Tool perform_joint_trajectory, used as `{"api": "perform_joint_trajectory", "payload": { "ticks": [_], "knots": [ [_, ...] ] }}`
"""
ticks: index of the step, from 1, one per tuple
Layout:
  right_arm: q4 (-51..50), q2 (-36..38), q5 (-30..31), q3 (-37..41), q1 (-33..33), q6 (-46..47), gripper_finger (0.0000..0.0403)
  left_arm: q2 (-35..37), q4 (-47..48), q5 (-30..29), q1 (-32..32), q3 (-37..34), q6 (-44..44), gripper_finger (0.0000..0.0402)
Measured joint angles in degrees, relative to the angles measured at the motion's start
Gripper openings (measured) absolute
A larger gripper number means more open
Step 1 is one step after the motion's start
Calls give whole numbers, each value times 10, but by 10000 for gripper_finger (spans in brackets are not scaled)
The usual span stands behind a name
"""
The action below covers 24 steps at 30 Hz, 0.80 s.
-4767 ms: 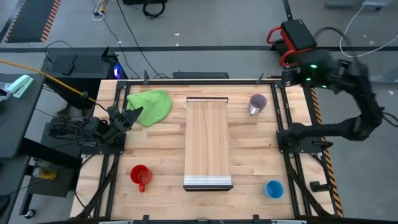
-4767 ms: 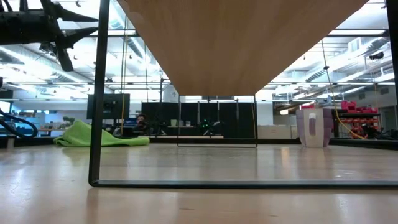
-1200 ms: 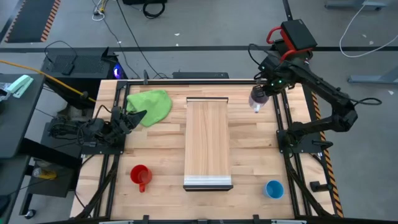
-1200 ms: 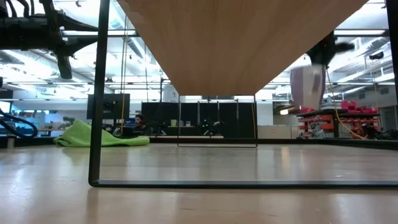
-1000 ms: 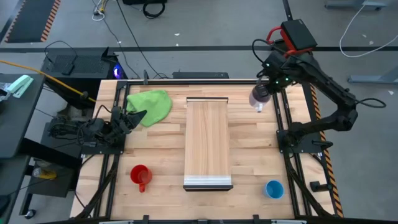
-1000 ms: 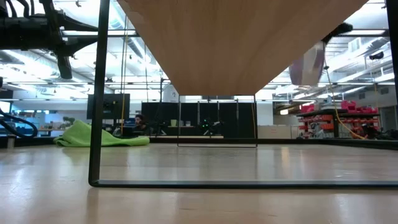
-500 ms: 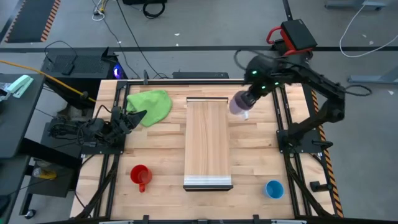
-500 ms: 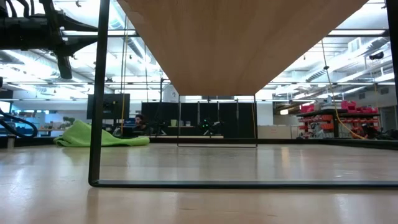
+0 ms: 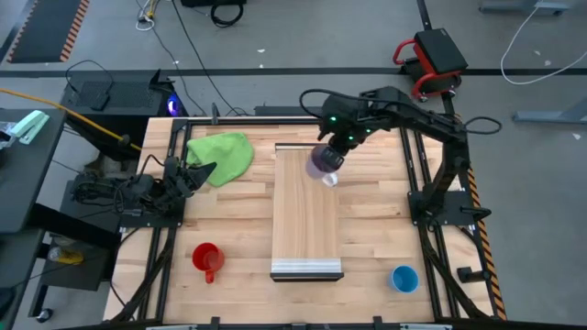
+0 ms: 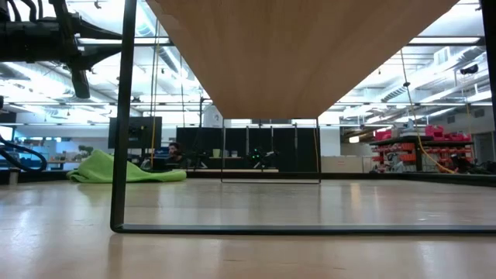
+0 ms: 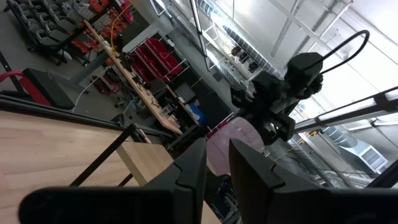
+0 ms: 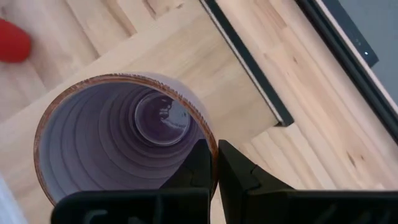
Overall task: Stack small to large cups/mugs on shelf
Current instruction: Put the violet mug on the shelf
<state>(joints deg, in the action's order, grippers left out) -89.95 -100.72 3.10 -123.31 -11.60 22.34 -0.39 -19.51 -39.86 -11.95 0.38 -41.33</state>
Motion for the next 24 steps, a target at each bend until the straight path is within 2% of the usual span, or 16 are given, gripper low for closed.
{"api": "perform_joint_trajectory", "payload": {
  "ticks": [13, 24],
  "knots": [
    [-1, -54, 2, -1, -2, -31, 11, 0, 2, 0, 0, 0, 1, 79],
    [-1, -73, 16, -1, 3, -42, 11, 0, 18, 0, 0, 0, 1, 80]
  ]
}}
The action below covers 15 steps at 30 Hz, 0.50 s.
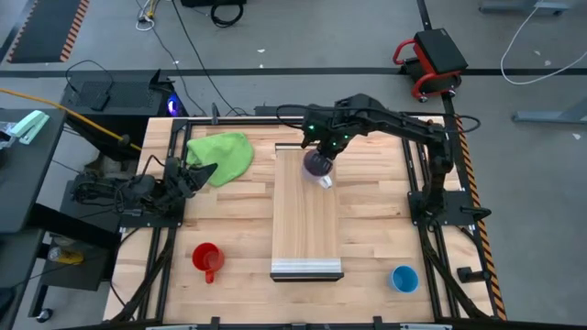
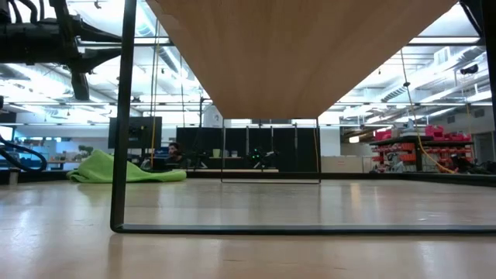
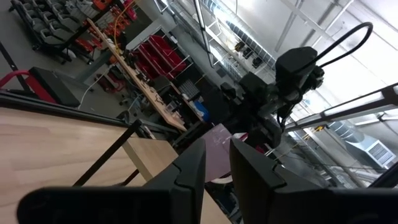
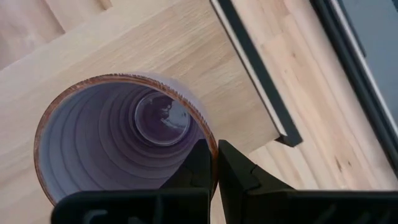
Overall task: Stack small to large cups/mugs on shelf
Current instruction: Put the violet mug on the shelf
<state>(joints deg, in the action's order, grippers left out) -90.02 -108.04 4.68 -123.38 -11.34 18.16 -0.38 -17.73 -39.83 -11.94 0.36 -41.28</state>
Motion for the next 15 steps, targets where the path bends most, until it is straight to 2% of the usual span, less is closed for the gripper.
{"api": "perform_joint_trajectory", "payload": {
  "ticks": [12, 15],
  "knots": [
    [2, -14, 10, 1, 0, -18, 12, 0, 4, 0, 0, 0, 0, 83],
    [2, -14, 10, 1, 0, -19, 26, 0, 6, 0, 0, 0, 0, 80]
  ]
}}
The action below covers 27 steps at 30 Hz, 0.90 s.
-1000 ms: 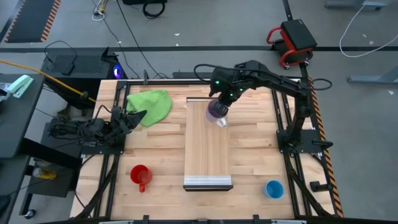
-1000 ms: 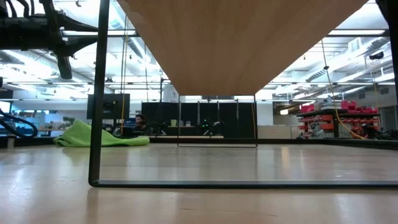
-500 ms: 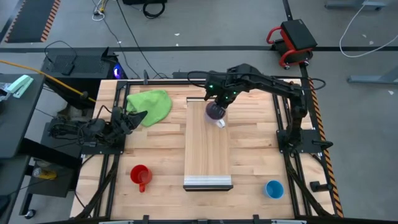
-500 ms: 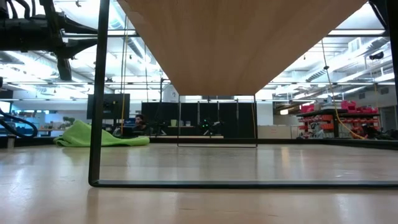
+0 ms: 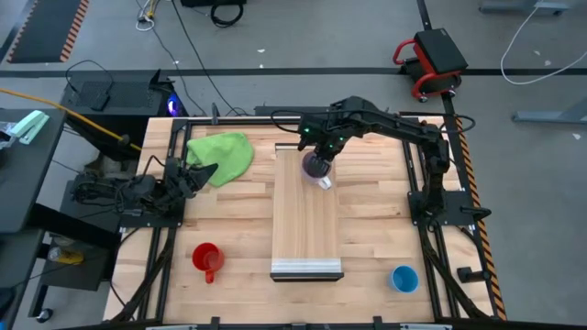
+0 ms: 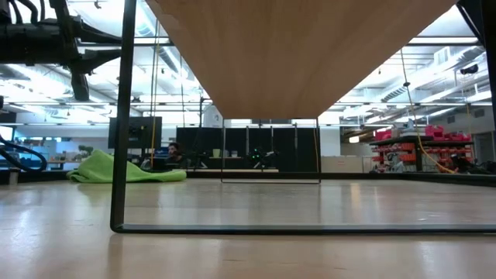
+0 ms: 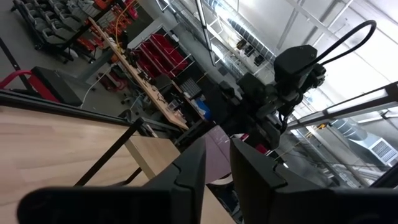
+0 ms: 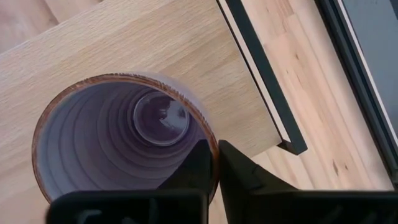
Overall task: Stack small to large cups/mugs on shelf
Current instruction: Put the violet mug on the shelf
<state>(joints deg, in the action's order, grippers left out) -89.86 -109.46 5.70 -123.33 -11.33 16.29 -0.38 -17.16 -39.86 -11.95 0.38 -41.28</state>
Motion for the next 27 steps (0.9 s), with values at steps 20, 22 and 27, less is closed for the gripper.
{"api": "perform_joint_trajectory", "payload": {
  "ticks": [20, 22, 27],
  "knots": [
    [30, 34, 20, 0, -2, -8, 110, 0, 0, 0, 0, 0, 0, 81],
    [28, 53, 25, 0, -2, 11, 110, 0, 0, 0, 0, 0, 0, 84],
    [25, 109, 36, 0, 14, 113, 110, 0, 0, 0, 0, 0, 0, 93]
  ]
}}
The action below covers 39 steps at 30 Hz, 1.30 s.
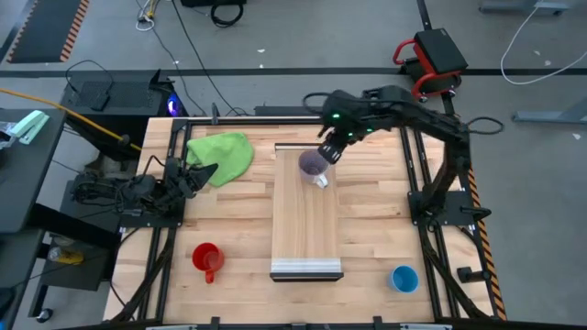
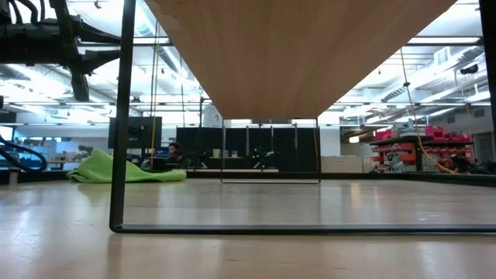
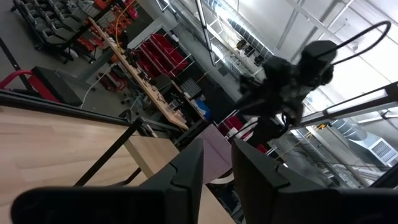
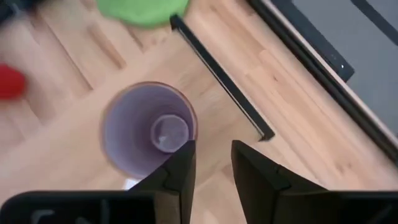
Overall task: Stack small to large cups/mugs on shelf
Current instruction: Put the violet mug on the shelf
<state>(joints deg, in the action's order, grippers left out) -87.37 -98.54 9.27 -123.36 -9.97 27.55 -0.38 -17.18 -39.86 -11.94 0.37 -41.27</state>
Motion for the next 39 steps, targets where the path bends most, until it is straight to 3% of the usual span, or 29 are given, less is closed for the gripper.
{"api": "perform_joint_trajectory", "payload": {
  "ticks": [3, 9, 14, 17, 21, 25, 39],
  "knots": [
    [-7, 25, 61, -1, 54, 52, 104, 0, 0, 0, 0, 0, 0, 93],
    [-23, 45, 193, 35, 232, 172, 76, 0, 3, 0, 0, 0, 1, 91],
    [-14, 45, 219, 144, 330, 308, 34, 0, 3, 0, 0, 0, 1, 96],
    [50, 48, 258, 227, 363, 379, 8, 0, 4, 0, 0, 0, 1, 95],
    [215, 52, 317, 308, 369, 397, 7, 0, 4, 0, 0, 0, 1, 91],
    [312, 52, 324, 367, 336, 367, 4, 0, 4, 0, 0, 0, 0, 89],
    [322, 53, 321, 397, 279, 373, 1, 0, 4, 13, 0, 0, -1, 90]
  ]
}}
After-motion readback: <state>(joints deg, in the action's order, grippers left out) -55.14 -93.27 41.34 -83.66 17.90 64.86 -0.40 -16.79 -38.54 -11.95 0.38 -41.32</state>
